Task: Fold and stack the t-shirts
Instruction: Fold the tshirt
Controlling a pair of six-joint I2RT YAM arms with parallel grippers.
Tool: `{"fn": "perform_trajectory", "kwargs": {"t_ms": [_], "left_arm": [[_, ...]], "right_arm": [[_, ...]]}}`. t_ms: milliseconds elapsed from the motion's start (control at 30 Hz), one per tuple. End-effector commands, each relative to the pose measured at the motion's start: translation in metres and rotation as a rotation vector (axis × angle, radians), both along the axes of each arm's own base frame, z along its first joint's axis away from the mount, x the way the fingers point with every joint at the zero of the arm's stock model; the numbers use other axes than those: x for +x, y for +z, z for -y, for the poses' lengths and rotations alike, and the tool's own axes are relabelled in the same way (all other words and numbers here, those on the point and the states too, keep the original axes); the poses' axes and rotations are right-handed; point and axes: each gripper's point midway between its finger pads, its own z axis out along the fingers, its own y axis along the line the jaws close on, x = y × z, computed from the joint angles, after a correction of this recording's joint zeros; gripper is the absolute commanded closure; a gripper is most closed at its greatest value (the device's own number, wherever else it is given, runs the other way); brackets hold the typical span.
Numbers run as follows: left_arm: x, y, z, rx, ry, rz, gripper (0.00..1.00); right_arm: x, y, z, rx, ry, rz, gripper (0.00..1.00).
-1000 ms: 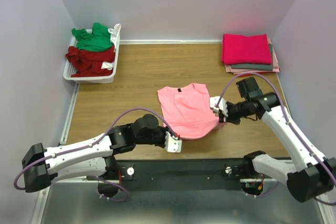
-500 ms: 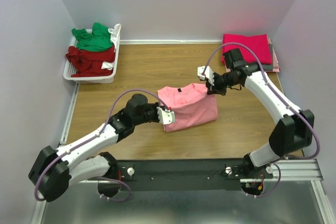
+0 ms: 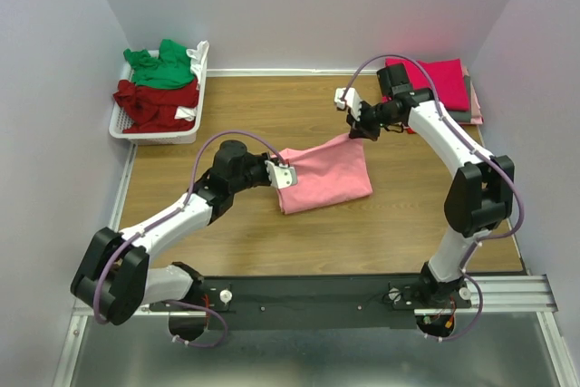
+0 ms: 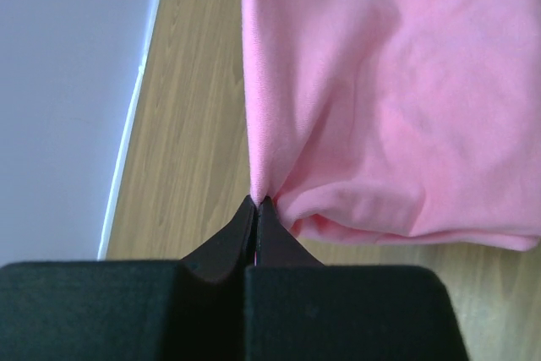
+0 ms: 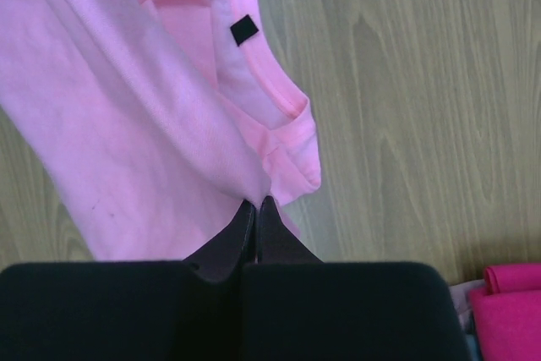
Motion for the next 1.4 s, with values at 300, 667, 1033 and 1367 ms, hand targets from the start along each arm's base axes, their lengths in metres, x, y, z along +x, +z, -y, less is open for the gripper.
{"fn": "perform_trajectory", "kwargs": {"t_ms": [300,667,1033,1367], "left_arm": [[0.039,-0.009,0.002,0.016,0.008,-0.008,1.0],[0.059,-0.03,0.001,0.036,0.067,-0.064,1.0],[0.127,-0.017,-0.043,-0.053,0.551,-0.081,0.26],[0.121,0.086,-0.112,-0.407,1.031,-0.129,0.07]], "right_arm": [[0.052,-0.022,-0.011,0.023,-0.073,-0.004,1.0],[0.065,-0.041,-0.011,0.008,-0.114,-0.036,0.99],[0.145,-0.03,0.012,0.102,-0.631,0.129,0.32],[0.092,-0.029,0.025,0.288,-0.827,-0.128,0.16]]}}
